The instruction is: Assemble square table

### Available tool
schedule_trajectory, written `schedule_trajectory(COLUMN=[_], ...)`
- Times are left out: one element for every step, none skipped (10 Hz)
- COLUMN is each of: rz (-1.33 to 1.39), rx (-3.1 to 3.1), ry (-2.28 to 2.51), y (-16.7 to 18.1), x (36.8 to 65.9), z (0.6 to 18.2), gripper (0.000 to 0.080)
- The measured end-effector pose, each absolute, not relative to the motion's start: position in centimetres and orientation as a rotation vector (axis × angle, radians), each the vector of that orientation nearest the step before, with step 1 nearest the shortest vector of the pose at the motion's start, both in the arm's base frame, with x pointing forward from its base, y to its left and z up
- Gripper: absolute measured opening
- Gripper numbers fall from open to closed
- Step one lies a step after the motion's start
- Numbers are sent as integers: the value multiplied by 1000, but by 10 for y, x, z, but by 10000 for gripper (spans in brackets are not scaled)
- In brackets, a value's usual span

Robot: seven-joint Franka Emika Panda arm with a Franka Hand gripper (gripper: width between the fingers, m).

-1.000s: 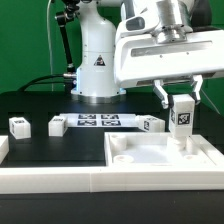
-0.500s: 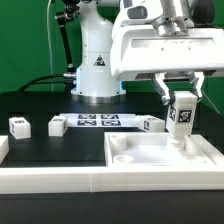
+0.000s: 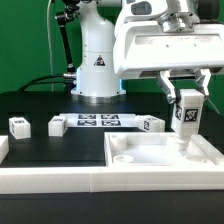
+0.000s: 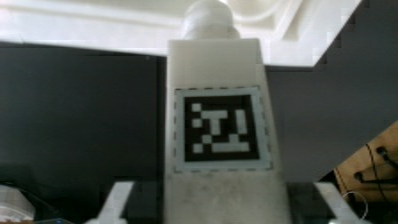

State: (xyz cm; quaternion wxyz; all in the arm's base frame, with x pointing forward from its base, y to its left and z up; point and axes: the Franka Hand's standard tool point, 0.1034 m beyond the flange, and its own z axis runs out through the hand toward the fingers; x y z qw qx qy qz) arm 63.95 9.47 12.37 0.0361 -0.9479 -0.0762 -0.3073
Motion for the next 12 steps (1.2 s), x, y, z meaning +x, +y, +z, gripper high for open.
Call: schedule_trajectory(rz=[-941, -940, -944, -944, -947, -971, -957, -955, -958, -951, -949, -949], rx=[-2901, -2895, -2901, -2902, -2902, -2904, -2908, -2908, -2908, -2910, -2909, -2909], ry=[-235, -229, -239, -236, -236, -232, -236, -239, -238, -241, -244, -246], y=[106, 116, 112, 111, 110, 104, 105, 107, 106, 107, 108, 109], x=[641, 642, 642, 643, 642, 636, 631, 630, 629, 626, 626, 626], z=[122, 121, 121, 120, 120, 115, 111, 109, 106, 103, 103, 102], gripper=[292, 292, 292, 292, 292, 292, 292, 292, 292, 292, 292, 292])
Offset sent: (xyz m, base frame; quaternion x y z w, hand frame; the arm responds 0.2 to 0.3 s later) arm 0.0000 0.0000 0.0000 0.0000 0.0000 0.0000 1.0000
